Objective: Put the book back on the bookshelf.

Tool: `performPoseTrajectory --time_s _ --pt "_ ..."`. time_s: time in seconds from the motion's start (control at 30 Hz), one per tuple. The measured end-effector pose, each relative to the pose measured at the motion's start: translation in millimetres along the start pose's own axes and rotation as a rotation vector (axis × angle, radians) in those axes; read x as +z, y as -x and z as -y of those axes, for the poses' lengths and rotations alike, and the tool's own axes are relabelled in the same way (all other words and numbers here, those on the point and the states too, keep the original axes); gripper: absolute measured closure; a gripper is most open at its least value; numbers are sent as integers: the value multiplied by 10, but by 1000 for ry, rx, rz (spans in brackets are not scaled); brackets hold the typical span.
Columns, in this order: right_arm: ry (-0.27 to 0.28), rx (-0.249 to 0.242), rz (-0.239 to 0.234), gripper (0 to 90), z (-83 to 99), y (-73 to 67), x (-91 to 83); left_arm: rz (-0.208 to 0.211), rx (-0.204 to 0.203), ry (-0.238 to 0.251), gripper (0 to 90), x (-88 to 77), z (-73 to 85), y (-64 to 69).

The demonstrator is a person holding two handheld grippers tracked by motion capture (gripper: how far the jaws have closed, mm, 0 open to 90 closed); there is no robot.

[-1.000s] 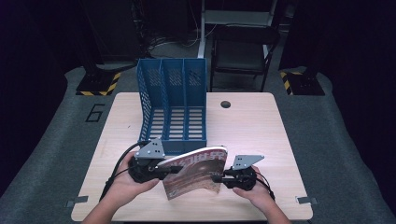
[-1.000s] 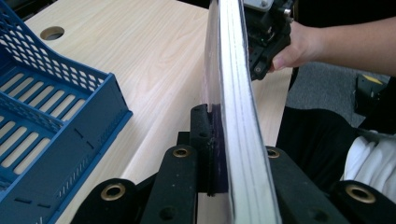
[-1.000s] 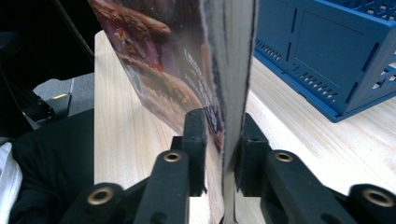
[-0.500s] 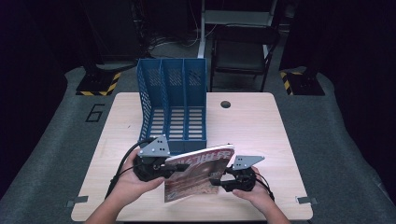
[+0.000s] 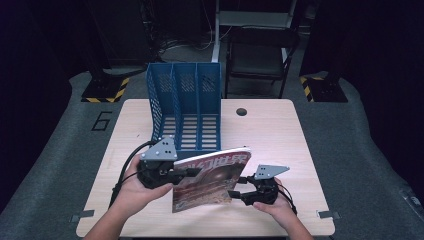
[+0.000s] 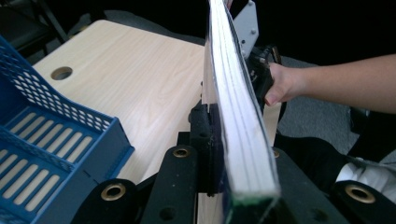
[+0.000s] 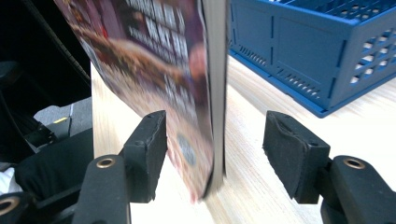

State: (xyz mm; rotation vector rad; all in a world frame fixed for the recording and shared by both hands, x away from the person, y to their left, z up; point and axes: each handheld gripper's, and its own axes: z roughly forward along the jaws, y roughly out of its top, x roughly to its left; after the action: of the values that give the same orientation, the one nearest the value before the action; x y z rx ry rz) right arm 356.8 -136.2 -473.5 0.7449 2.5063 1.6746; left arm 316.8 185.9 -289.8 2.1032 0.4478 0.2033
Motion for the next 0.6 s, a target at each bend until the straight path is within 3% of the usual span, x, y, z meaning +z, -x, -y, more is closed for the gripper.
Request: performPoseTrajectory --time_s 0.6 --pt "4 25 45 426 65 70 -152 -40 -41 20 842 -268 -211 -171"
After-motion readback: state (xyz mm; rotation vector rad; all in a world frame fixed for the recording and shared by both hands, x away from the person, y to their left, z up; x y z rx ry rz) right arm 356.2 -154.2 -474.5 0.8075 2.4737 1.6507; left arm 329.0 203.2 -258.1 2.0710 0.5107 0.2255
